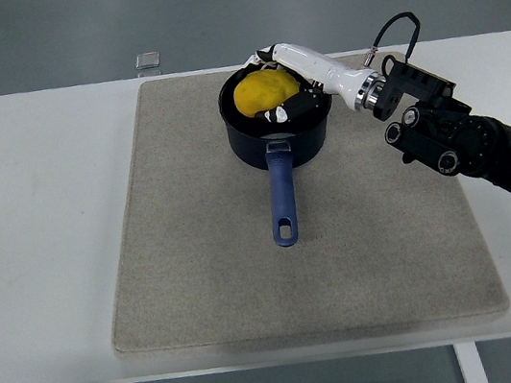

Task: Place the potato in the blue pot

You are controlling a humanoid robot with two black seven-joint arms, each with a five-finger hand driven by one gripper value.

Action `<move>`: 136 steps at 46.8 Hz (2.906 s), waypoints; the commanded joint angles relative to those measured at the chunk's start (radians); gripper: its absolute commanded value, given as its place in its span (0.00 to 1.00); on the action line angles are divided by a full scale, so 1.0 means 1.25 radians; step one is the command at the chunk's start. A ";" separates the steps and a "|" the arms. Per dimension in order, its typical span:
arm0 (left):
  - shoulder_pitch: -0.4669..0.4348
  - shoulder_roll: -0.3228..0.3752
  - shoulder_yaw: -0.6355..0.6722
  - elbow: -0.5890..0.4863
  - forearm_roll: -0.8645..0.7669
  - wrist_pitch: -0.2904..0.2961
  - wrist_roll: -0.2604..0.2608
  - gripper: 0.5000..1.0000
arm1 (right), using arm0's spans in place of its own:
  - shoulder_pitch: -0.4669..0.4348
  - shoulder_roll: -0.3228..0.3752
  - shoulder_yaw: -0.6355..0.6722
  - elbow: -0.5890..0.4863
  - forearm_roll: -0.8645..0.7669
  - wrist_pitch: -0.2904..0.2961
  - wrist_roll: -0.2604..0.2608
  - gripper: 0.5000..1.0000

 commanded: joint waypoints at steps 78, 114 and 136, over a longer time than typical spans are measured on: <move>0.000 0.000 0.001 0.002 -0.001 0.000 0.000 1.00 | 0.017 -0.009 0.013 0.004 0.064 0.004 -0.007 0.83; 0.001 0.000 0.001 -0.007 0.001 0.000 0.000 1.00 | 0.025 -0.114 0.205 0.001 1.010 0.119 -0.253 0.83; 0.026 0.000 0.001 0.001 0.001 0.000 0.000 1.00 | -0.027 -0.067 0.218 0.000 1.077 0.091 -0.244 0.83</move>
